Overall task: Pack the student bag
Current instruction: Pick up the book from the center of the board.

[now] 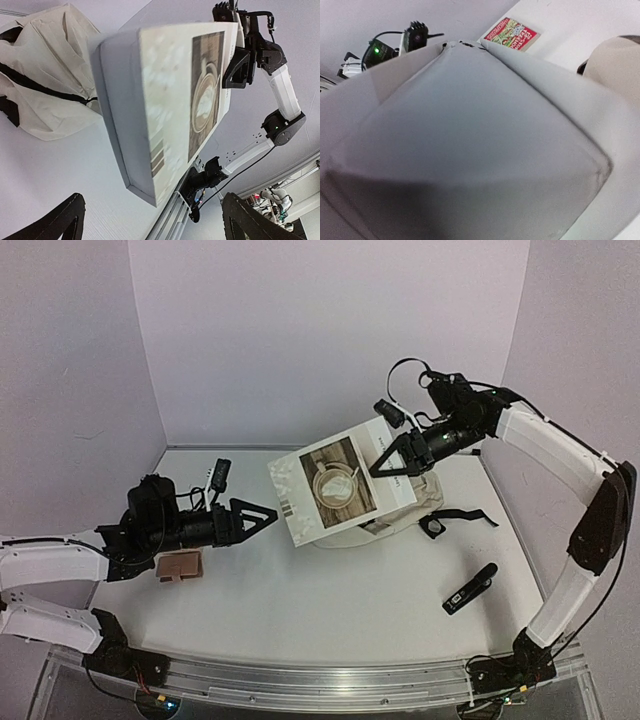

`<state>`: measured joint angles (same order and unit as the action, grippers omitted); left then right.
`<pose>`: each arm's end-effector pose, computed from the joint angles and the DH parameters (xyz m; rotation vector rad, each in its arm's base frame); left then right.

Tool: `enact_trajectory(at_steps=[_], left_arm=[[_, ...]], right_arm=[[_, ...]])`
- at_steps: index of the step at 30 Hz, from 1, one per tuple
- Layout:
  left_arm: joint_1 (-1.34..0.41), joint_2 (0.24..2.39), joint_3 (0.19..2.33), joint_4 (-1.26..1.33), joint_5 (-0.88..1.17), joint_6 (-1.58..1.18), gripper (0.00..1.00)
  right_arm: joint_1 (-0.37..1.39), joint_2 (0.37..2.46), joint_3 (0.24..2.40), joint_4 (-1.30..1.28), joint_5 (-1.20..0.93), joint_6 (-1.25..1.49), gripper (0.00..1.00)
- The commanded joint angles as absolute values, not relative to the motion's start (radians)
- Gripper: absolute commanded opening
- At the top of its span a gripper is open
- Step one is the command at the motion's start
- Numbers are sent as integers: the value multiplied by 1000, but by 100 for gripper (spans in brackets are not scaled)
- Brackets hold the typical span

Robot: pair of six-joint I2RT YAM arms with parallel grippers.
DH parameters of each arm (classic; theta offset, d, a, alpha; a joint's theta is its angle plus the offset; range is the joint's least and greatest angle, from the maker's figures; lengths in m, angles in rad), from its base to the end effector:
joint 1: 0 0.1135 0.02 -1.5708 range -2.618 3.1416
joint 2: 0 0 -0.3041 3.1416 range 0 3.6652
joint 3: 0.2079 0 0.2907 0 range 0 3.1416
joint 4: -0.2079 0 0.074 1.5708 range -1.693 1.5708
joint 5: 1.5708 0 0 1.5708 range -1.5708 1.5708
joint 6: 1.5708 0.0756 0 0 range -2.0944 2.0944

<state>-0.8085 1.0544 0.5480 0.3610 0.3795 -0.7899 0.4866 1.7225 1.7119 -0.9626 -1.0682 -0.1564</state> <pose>0.1803 -0.2294 0.2716 0.3381 1.9258 -1.4532 0.3342 0.2518 0.3798 -1.1425 2.0830 1.4819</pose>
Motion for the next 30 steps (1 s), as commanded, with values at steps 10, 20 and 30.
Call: enact_trajectory(at_steps=[10, 20, 30], left_arm=[[-807, 1306, 575, 914, 543, -965, 94], [-807, 1422, 619, 1118, 616, -1054, 65], [-805, 1345, 567, 1050, 472, -1057, 10]], right_arm=[[514, 1637, 1668, -692, -1190, 94, 35], [557, 1651, 1628, -683, -1207, 84, 35], [560, 1673, 1646, -684, -1022, 96, 71]])
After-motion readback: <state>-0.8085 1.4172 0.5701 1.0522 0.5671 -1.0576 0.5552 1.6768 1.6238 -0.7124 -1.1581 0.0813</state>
